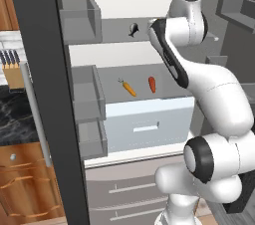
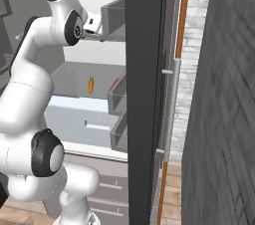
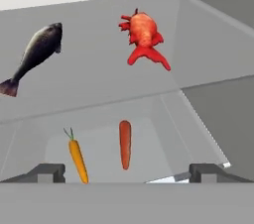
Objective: Place one carrot and one fish in each tupperware on the nearby counter, to pack two identical lunches.
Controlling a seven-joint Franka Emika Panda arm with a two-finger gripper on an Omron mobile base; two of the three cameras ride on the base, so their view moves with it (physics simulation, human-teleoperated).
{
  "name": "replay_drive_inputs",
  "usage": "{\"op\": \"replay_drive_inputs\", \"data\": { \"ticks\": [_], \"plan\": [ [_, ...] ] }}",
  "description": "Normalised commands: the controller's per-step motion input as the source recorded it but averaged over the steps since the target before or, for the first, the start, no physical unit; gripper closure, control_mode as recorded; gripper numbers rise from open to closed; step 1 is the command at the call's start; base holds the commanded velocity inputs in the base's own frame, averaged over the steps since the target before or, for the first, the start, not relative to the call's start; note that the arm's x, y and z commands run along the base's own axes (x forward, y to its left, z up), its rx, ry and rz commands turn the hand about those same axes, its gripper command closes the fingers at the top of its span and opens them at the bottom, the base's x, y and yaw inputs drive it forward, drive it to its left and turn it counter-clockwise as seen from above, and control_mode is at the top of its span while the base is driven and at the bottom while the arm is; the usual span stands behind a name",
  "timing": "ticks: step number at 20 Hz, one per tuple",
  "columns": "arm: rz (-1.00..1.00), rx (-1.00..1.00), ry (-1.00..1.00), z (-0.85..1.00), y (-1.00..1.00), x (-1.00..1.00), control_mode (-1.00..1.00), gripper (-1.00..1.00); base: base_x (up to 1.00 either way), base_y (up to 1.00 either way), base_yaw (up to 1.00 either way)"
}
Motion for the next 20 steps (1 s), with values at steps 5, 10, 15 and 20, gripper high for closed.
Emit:
{"op": "replay_drive_inputs", "data": {
  "ticks": [5, 10, 15, 20],
  "plan": [
    [0.0, -0.05, -0.06, 0.08, -0.11, 0.39, -1.0, -1.0, 0.0, 0.0, 0.0],
    [0.0, 0.0, -0.02, 0.01, -0.29, 0.33, -1.0, -1.0, 0.0, 0.0, 0.0],
    [0.0, 0.0, 0.01, 0.0, -0.24, 0.59, -1.0, -1.0, 0.0, 0.0, 0.0],
    [0.0, 0.0, 0.02, 0.0, -0.17, 0.65, -1.0, -1.0, 0.0, 0.0, 0.0]
  ]
}}
